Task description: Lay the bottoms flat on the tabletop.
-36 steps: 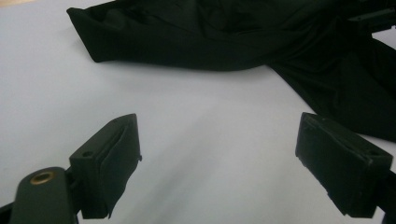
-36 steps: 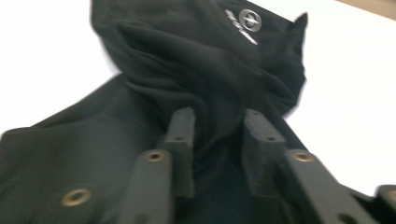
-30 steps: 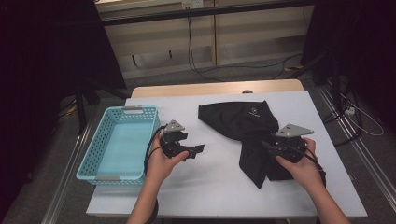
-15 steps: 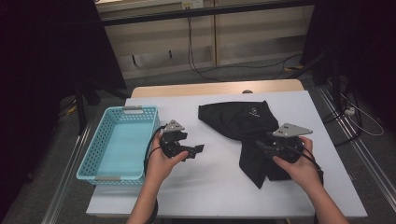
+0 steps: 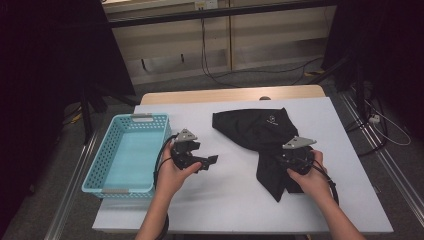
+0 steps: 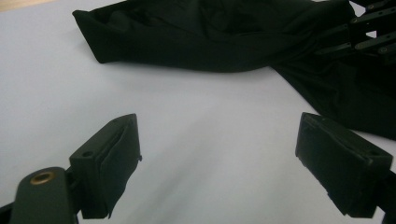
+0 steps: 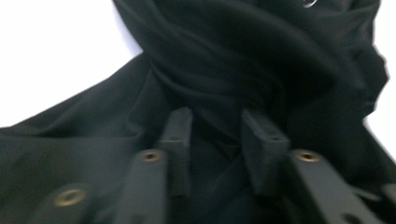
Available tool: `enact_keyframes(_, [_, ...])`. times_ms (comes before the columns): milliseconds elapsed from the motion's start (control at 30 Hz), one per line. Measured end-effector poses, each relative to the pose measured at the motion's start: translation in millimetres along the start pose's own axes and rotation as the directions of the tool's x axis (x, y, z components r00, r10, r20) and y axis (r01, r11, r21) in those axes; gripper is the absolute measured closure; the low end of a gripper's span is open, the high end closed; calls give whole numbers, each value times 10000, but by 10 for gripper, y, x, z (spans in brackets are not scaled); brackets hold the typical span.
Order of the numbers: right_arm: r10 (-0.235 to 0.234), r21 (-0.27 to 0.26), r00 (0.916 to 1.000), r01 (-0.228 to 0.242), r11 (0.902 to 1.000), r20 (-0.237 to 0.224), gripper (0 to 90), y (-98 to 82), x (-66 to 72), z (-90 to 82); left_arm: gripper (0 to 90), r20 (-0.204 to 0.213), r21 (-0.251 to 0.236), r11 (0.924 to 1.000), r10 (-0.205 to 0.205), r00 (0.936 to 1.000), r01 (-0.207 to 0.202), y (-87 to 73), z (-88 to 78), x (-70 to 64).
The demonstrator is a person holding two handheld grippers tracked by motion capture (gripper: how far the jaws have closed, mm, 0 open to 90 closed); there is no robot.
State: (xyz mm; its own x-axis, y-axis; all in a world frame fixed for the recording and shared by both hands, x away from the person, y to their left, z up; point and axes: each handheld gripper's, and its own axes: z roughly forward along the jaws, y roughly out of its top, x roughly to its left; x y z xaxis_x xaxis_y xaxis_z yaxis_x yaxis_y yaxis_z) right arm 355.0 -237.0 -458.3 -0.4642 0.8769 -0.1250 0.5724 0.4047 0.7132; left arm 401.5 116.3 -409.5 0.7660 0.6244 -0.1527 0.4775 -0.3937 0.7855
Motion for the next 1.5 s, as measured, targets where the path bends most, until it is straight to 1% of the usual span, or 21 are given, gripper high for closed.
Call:
enact_keyframes(33, [-55,64,10000,55,10000,-60,802,2,-1,-9,140,-14,10,10000,18,10000,-18,0,-1,0])
enact_keyframes(133, [-4,120,9997,7,9999,-243,873,-6,-9,-18,140,2,8,10000,21,10000,-21,4,-3,-6])
enact_keyframes(267, [112,-151,9984,-120,9998,-561,887,9,-10,-48,140,32,19,10000,29,10000,-29,10,4,-16])
enact_keyframes(333, [182,-353,9965,-211,9992,-818,889,33,14,-87,140,37,27,10000,25,10000,-25,12,8,-17])
enact_keyframes(367, [239,-459,9953,-283,9985,-942,888,46,31,-113,140,63,30,10000,7,10000,-7,13,10,-18])
enact_keyframes(500, [136,-913,9893,-271,9955,-1454,889,123,154,-202,140,134,-29,10000,10,9999,-10,26,10,-32])
enact_keyframes(567, [-13,-1084,9804,-205,9939,-1971,889,170,262,-233,140,149,-33,10000,86,9999,-85,31,12,-33])
enact_keyframes(633, [-343,-1173,9755,87,9931,-2173,889,203,371,-242,140,135,-25,10000,60,9999,-59,28,13,-32])
enact_keyframes(667, [-495,-1193,9705,216,9926,-2358,889,218,438,-241,140,136,-11,10000,25,9999,-25,26,13,-32])
enact_keyframes(800, [-1053,-1246,9450,695,9898,-3098,883,258,703,-196,140,126,-8,10000,19,9999,-19,20,8,-24])
enact_keyframes(867, [-991,-1232,9387,612,9905,-3302,841,266,758,-166,140,99,-36,10000,33,9999,-33,15,4,-18])
enact_keyframes(900, [-889,-1190,9381,515,9916,-3349,793,270,753,-156,140,125,-7,10000,19,9999,-19,12,-2,-14])
enact_keyframes(967, [-647,-1230,9490,277,9920,-3087,729,278,701,-173,140,77,-2,10000,-9,10000,9,5,-9,-3])
enact_keyframes(1033, [-437,-1266,9589,82,9919,-2802,653,276,611,-209,140,62,-42,10000,-48,10000,48,-4,-8,6])
enact_keyframes(1100, [-278,-1024,9636,4,9947,-2659,586,250,541,-222,140,56,6,10000,-61,10000,60,-8,-6,9])
enact_keyframes(1200, [-185,-524,9694,59,9986,-2447,504,172,507,-175,140,81,45,10000,-17,10000,16,-5,7,-1])
enact_keyframes(1267, [-303,-224,9691,256,9994,-2446,505,123,514,-115,140,113,15,10000,-43,9999,43,1,18,-16])
enact_keyframes(1333, [-456,-15,9679,467,9989,-2472,535,95,540,-72,140,119,24,10000,-17,9999,16,6,25,-24])
enact_keyframes(1400, [-687,-31,9692,700,9975,-2366,579,84,574,-43,140,145,60,10000,-5,9999,4,4,36,-25])
enact_keyframes(1433, [-716,-97,9701,713,9974,-2320,606,85,588,-34,140,159,86,10000,-26,9999,25,0,42,-26])
enact_keyframes(1500, [-800,-171,9698,782,9968,-2303,745,96,592,-23,140,170,124,9999,-23,9999,21,-8,53,-23])
